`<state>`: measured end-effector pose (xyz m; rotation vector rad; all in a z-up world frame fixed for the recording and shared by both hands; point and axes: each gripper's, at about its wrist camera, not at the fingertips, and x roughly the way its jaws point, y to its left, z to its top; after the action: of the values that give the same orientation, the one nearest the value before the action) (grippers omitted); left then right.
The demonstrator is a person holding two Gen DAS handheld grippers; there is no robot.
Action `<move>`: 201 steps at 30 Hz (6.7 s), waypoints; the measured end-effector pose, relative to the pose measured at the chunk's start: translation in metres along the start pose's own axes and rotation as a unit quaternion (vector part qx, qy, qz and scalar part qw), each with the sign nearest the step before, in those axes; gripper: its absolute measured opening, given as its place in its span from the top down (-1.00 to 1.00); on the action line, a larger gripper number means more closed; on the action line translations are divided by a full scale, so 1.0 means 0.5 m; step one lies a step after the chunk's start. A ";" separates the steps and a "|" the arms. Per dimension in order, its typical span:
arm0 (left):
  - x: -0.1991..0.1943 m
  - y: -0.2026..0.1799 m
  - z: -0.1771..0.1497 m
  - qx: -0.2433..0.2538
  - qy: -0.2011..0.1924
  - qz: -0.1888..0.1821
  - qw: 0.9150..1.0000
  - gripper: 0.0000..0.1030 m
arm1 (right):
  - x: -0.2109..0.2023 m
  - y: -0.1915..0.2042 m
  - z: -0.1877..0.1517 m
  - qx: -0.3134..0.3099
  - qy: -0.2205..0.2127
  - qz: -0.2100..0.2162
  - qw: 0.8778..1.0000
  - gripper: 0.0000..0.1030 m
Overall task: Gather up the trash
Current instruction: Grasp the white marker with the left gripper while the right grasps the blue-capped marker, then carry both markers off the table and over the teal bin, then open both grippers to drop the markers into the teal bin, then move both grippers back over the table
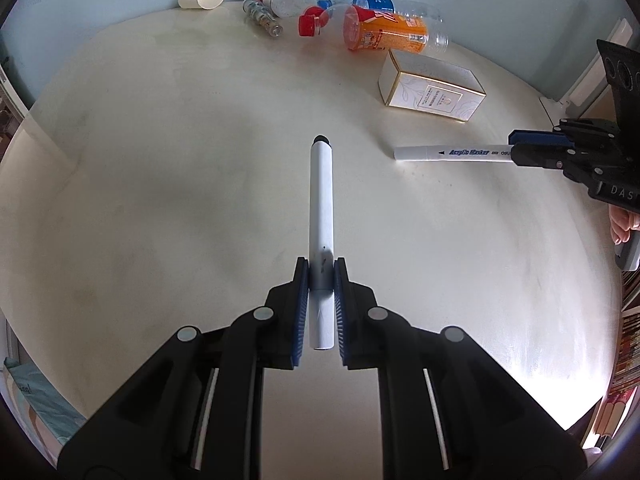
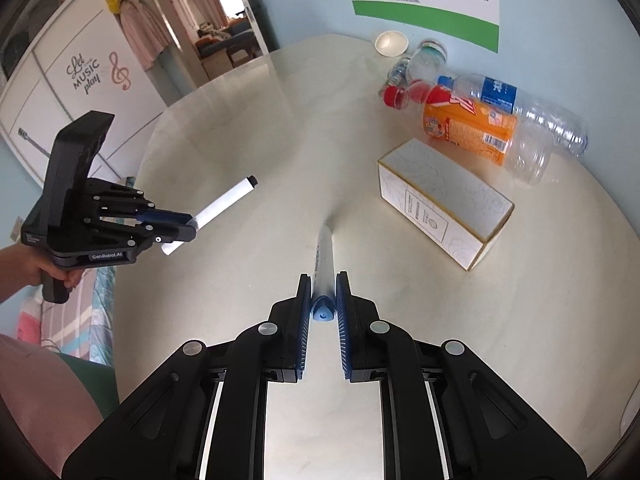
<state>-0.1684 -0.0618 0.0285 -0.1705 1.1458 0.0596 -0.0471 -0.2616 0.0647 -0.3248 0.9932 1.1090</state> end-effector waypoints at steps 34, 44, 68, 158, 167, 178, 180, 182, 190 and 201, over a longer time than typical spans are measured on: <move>-0.127 0.233 -0.146 -0.131 -0.051 0.075 0.987 0.79 | 0.075 0.323 0.227 -0.173 0.004 0.075 0.982 0.74; -0.188 0.362 -0.282 -0.215 -0.050 0.115 0.969 0.79 | 0.164 0.509 0.309 -0.251 0.021 0.131 0.959 0.74; -0.252 0.611 -0.640 -0.403 -0.020 0.171 0.899 0.78 | 0.415 1.030 0.352 -0.399 0.100 0.265 0.872 0.74; -0.104 0.902 -0.680 -0.412 -0.012 0.231 0.882 -0.15 | 0.681 1.087 0.311 -0.208 0.046 0.260 0.942 -0.14; -0.247 0.767 -0.403 -0.309 -0.090 0.224 0.920 -0.24 | 0.308 0.836 0.397 -0.189 -0.067 0.168 0.965 -0.33; -0.249 0.478 -0.107 -0.168 -0.143 0.133 0.966 -0.37 | 0.049 0.415 0.218 -0.051 -0.078 0.054 0.994 -0.50; -0.232 0.428 -0.071 -0.132 -0.140 0.118 0.974 -0.41 | 0.013 0.347 0.181 -0.027 -0.081 0.027 0.996 -0.50; -0.221 0.378 -0.040 -0.101 -0.140 0.102 0.980 -0.49 | -0.020 0.291 0.147 -0.009 -0.083 0.004 0.996 -0.50; -0.169 0.199 0.089 0.019 -0.122 0.060 0.990 -0.70 | -0.115 0.116 0.037 0.042 -0.085 -0.078 0.992 -0.65; -0.116 0.103 0.193 0.086 -0.117 0.048 0.988 -0.79 | -0.124 0.008 -0.018 0.064 -0.066 -0.098 0.991 -0.65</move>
<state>-0.1122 0.0075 0.1144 0.0451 0.9180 0.0646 -0.0609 -0.3027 0.1102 -0.2367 0.8889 0.8732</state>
